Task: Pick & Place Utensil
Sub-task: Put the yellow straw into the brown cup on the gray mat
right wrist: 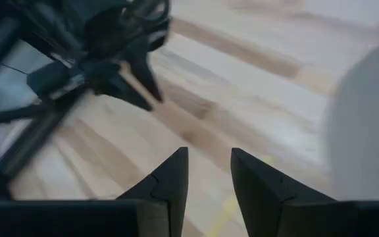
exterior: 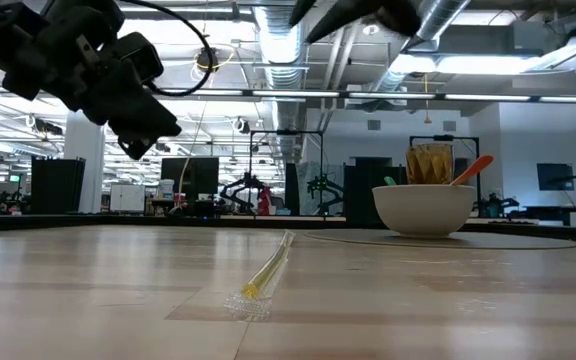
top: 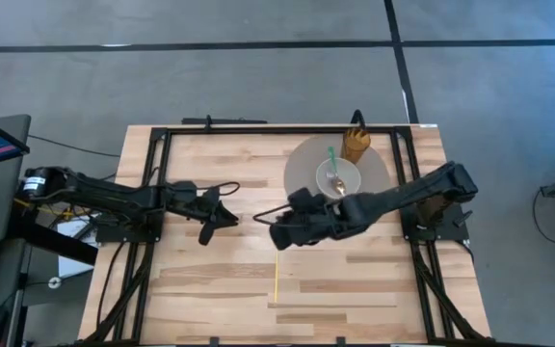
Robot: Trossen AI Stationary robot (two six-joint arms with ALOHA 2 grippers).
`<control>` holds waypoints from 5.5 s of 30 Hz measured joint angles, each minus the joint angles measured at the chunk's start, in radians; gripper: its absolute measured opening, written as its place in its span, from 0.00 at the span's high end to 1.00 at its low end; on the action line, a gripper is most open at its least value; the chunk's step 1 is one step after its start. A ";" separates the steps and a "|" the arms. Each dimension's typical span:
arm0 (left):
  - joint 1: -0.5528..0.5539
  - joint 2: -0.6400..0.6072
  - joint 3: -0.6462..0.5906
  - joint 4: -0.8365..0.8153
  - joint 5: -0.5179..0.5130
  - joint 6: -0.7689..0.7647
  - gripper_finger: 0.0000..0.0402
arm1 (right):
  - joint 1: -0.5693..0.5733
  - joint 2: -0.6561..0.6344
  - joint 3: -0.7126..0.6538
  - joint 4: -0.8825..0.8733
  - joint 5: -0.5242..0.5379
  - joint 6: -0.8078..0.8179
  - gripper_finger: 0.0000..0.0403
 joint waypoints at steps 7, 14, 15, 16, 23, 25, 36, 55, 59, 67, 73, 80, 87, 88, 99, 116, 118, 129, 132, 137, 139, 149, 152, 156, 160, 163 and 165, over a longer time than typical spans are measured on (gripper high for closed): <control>0.000 -0.028 0.000 -0.001 0.000 0.041 0.81 | 0.002 0.000 -0.318 0.486 -0.012 -0.102 0.73; 0.000 -0.028 0.000 -0.007 0.000 0.094 0.81 | 0.007 0.032 -0.446 0.639 -0.040 0.010 0.73; 0.000 -0.028 0.000 -0.008 0.000 0.094 0.81 | 0.009 0.051 -0.443 0.637 -0.041 0.011 0.73; 0.000 -0.028 0.000 -0.008 0.000 0.095 0.81 | 0.008 0.075 -0.430 0.635 -0.046 0.012 0.73; 0.000 -0.028 -0.002 -0.010 0.000 0.095 0.81 | -0.041 0.248 -0.239 0.455 -0.122 0.075 0.73; 0.000 -0.028 -0.002 -0.017 0.000 0.095 0.81 | -0.059 0.287 -0.155 0.323 -0.169 0.099 0.73; 0.001 -0.031 -0.028 -0.028 0.000 0.081 0.81 | -0.134 0.505 0.135 0.003 -0.301 0.114 0.76; 0.001 -0.028 -0.027 -0.024 0.000 0.077 0.81 | -0.149 0.445 0.135 -0.125 -0.294 0.239 0.76; 0.001 -0.028 -0.027 -0.024 0.000 0.076 0.81 | -0.152 0.491 0.135 -0.093 -0.317 0.234 0.76; 0.001 -0.028 -0.026 -0.024 0.001 0.054 0.81 | -0.176 0.534 0.138 -0.097 -0.338 0.206 0.76; 0.001 -0.028 -0.026 -0.024 0.001 0.054 0.81 | -0.180 0.531 0.135 -0.086 -0.301 0.084 0.82; 0.000 -0.027 -0.026 -0.025 0.001 0.054 0.81 | -0.182 0.532 0.134 -0.050 -0.287 -0.008 0.98; 0.001 -0.028 -0.026 -0.023 0.001 0.054 0.81 | -0.183 0.509 0.223 -0.055 -0.294 -0.129 0.99; 0.000 -0.028 -0.026 -0.022 0.001 0.055 0.81 | -0.185 0.498 0.252 -0.083 -0.288 -0.157 0.99; -0.002 -0.027 -0.025 -0.026 0.001 0.058 0.81 | -0.157 0.273 0.539 -0.496 0.472 -0.320 1.00; -0.018 -0.028 -0.025 -0.031 0.001 0.058 0.81 | -0.349 -0.014 0.256 -0.811 1.009 -0.059 1.00; -0.018 -0.028 -0.025 -0.031 0.001 0.063 0.81 | -0.407 -0.029 0.198 -0.809 1.009 -0.033 1.00; -0.018 -0.027 -0.026 -0.001 -0.008 0.095 0.81 | -0.576 -0.034 0.166 -0.769 1.008 -0.017 1.00; -0.018 -0.027 -0.026 0.032 -0.014 0.096 0.81 | -0.573 -0.035 0.193 -0.754 1.009 -0.030 1.00; -0.018 -0.027 -0.026 0.106 -0.015 0.096 0.81 | -0.577 -0.035 0.236 -0.712 1.006 -0.178 1.00; -0.018 -0.027 -0.026 0.131 -0.015 0.096 0.81 | -0.591 -0.035 0.268 -0.703 0.953 -0.272 1.00; 0.003 -0.027 -0.026 0.210 -0.015 0.096 0.81 | -0.622 -0.061 0.317 -0.004 0.448 -1.140 1.00; 0.007 -0.027 -0.026 0.210 -0.015 0.096 0.81 | -0.632 -0.079 0.318 0.276 0.351 -1.311 1.00; 0.006 -0.027 -0.026 0.200 -0.012 0.096 0.81 | -0.658 -0.133 0.308 0.323 0.306 -1.348 1.00; 0.006 -0.027 -0.026 0.191 0.000 0.096 0.81 | -0.680 -0.238 0.197 0.246 0.292 -1.270 1.00; 0.006 -0.027 -0.026 0.192 -0.001 0.128 0.81 | -0.682 -0.336 0.014 0.366 0.274 -1.265 1.00; 0.006 -0.027 -0.026 0.193 -0.002 0.145 0.81 | -0.686 -0.402 -0.143 0.543 0.271 -1.293 1.00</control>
